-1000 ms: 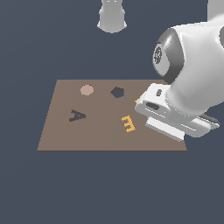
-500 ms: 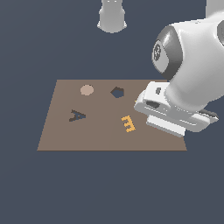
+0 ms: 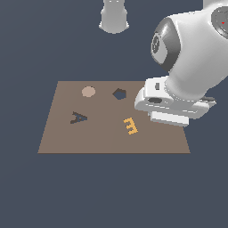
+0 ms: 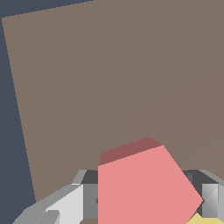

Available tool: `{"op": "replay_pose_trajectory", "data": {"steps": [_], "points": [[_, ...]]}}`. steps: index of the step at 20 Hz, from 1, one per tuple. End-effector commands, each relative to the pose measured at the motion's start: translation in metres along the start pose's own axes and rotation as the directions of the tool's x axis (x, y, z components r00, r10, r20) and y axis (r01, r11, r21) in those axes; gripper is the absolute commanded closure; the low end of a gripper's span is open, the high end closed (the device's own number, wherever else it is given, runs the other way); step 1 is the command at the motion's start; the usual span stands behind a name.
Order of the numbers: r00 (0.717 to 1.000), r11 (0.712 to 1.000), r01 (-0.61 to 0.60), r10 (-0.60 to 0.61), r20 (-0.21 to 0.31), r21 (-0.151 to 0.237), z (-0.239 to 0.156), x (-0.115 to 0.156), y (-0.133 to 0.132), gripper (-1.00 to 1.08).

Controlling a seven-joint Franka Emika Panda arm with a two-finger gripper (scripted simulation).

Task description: Insert a designated object into the corresponding slot on a board.

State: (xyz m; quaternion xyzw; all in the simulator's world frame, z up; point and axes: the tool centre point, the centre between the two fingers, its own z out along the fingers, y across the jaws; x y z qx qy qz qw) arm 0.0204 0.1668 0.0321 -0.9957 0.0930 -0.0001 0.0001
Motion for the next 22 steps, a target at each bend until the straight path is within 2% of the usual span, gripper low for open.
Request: {"op": "replay_pose_trajectory", "data": {"steps": [1,5,10,16,22], "points": [[0.997,0.997,0.079,-0.079,-0.001,0.000,-0.001,-0.010,0.004,1.08],[0.975,0.975,0.223,-0.223,-0.001,0.000,-0.002,-0.026,0.014,1.08],[0.912,0.912,0.411,-0.411,-0.001,0.000,-0.003,-0.047,0.031,1.08],[0.795,0.795,0.607,-0.607,-0.001,0.000,-0.004,-0.065,0.056,1.08],[0.647,0.647,0.763,-0.763,-0.001,-0.001,-0.005,-0.076,0.082,1.08]]}}
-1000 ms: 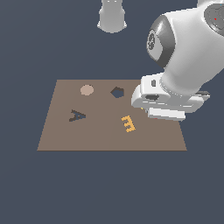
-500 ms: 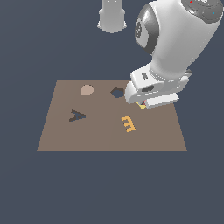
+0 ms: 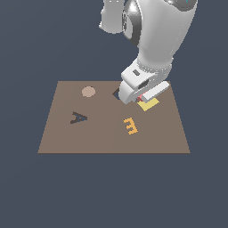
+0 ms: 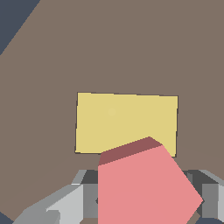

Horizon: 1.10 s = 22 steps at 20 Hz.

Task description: Insert a designated object into the corresponding slot on a board.

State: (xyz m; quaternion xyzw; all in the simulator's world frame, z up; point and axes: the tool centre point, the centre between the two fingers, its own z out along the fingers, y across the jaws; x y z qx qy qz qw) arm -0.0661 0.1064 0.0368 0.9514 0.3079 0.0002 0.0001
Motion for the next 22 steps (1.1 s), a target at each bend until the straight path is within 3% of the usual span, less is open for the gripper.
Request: {"op": "replay_pose_trajectory", "data": {"steps": [1,11,22], "points": [[0.996,0.996,0.090,-0.090,0.000,-0.001,-0.001,-0.011,0.005,1.08],[0.924,0.924,0.382,-0.382,0.000,-0.001,-0.002,-0.043,0.031,1.08],[0.837,0.837,0.547,-0.547,0.001,-0.001,-0.003,-0.057,0.053,1.08]]}}
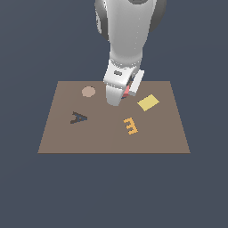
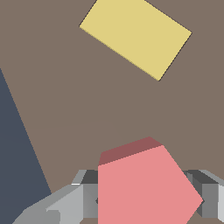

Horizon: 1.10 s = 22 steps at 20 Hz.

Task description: Insert a designated object into the corresponding slot on a board.

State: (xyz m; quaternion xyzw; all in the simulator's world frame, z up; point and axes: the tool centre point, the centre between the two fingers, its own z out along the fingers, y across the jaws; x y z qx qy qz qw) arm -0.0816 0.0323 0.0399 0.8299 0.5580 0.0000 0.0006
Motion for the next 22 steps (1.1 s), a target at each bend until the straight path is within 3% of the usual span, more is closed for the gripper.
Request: {"op": "replay_pose_trajectory", "data": {"steps": [1,18,19,22], "points": [[1.000,1.000,0.031,-0.031,0.000,0.000,0.000,-0.003,0.002,1.08],[0.998,0.998,0.067,-0.067,0.000,0.000,0.010,-0.007,0.006,1.08],[0.998,0.998,0.067,-0.067,0.000,0.000,0.010,-0.007,0.006,-0.92],[0.998,0.998,0.067,-0.067,0.000,0.000,0.010,-0.007,0.006,-0.92]]}}
